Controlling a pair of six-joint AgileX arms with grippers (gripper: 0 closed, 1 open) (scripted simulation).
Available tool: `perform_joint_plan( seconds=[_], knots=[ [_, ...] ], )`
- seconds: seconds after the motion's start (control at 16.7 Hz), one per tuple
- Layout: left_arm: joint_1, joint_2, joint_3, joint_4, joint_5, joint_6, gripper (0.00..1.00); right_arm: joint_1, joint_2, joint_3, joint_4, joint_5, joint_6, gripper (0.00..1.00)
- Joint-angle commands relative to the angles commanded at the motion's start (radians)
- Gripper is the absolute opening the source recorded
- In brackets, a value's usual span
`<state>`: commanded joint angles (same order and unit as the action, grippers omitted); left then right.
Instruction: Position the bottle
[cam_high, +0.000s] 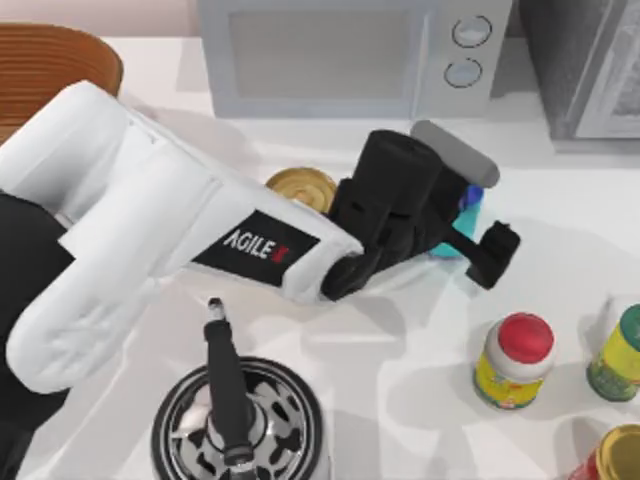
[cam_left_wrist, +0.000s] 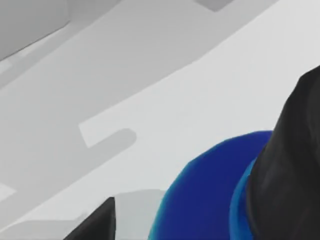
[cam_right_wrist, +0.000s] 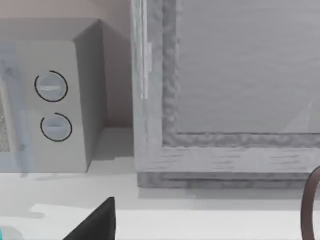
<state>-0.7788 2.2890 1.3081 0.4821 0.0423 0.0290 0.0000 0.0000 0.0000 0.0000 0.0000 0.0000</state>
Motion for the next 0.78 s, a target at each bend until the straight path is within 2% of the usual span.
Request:
perform_joint_plan(
  seconds=[0.18, 0.78],
  knots=[
    [0.0, 0.0, 0.0, 0.0, 0.0, 0.0, 1.0, 0.0, 0.0, 0.0, 0.0, 0.0, 0.0, 1.0],
    [0.0, 0.0, 0.0, 0.0, 0.0, 0.0, 0.25, 0.0, 0.0, 0.0, 0.0, 0.0, 0.0, 1.0]
  ],
)
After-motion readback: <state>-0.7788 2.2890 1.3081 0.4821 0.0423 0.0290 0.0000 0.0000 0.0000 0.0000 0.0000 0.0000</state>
